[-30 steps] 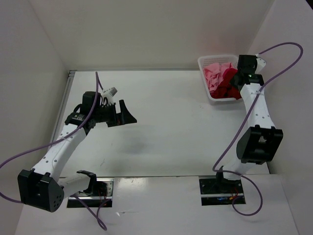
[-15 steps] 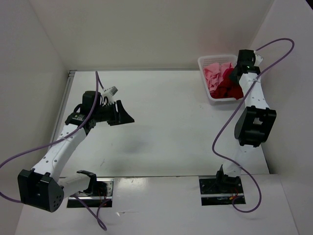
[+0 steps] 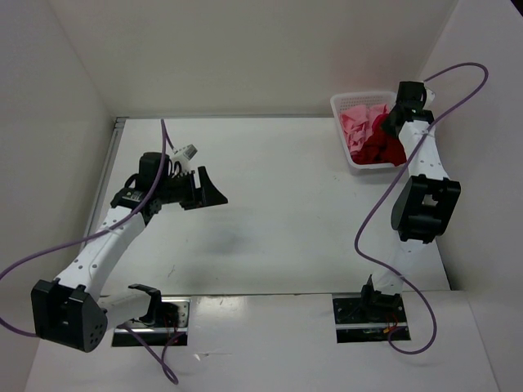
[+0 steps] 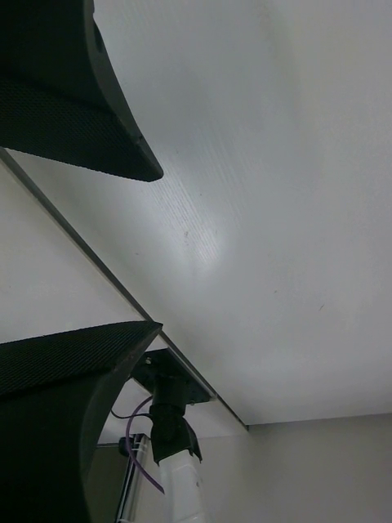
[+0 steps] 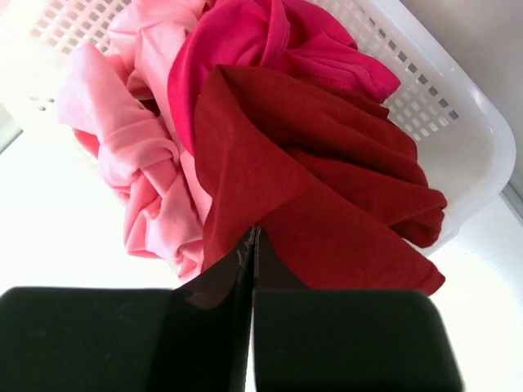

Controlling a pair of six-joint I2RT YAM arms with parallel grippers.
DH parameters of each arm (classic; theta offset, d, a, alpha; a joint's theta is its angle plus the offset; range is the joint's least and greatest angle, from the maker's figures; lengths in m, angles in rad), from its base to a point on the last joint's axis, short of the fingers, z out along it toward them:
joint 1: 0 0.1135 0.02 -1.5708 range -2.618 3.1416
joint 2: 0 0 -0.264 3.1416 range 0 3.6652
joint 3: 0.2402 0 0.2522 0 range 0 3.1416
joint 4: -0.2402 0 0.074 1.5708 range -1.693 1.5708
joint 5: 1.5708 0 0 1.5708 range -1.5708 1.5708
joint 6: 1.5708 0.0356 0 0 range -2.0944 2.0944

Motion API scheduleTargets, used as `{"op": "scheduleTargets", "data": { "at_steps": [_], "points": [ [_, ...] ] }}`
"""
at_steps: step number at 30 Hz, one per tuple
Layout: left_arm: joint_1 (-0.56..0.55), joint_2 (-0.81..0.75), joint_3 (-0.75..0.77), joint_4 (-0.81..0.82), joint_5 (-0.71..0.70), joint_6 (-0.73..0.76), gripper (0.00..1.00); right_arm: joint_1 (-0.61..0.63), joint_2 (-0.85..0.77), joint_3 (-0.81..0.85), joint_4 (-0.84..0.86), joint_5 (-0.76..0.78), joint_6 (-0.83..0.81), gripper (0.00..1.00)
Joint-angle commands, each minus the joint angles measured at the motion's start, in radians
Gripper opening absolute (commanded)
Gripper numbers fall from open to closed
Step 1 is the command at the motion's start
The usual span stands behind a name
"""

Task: Fold and stack the t-shirts
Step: Grab crumpled tshirt from bin with the right arm, then move the tshirt to the center of the board

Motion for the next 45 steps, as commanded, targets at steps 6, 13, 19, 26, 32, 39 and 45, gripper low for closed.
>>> {"op": "scheduleTargets", "data": {
  "at_steps": [6, 13, 19, 26, 32, 39, 45],
  "points": [
    [0.029, -0.039, -0.032, 0.052, -0.003, -0.031, 0.84, 0.005, -0.116, -0.047, 0.101, -0.004, -0.023, 0.60],
    [0.029, -0.039, -0.032, 0.061, -0.003, -0.031, 0.85, 0.005, 0.006, 0.017, 0.036, 0.009, -0.023, 0.56],
    [0.029, -0.030, -0.032, 0.070, -0.012, -0.031, 0.85, 0.005, 0.059, 0.063, 0.010, -0.002, 0.003, 0.17],
    [0.029, -0.002, -0.023, 0.090, -0.012, -0.031, 0.83, 0.005, -0.171, 0.007, 0.076, 0.003, 0.049, 0.01],
    [0.029, 0.056, 0.061, 0.099, -0.012, -0.066, 0.82, 0.109, -0.395, 0.102, 0.056, -0.016, 0.059, 0.01],
    [0.049, 0.108, 0.119, 0.121, -0.050, -0.149, 0.82, 0.343, -0.492, 0.338, 0.119, -0.272, 0.137, 0.01],
    [0.161, 0.098, 0.098, 0.139, -0.041, -0.224, 0.82, 0.385, -0.388, 0.630, 0.277, -0.637, 0.345, 0.01]
  ]
}}
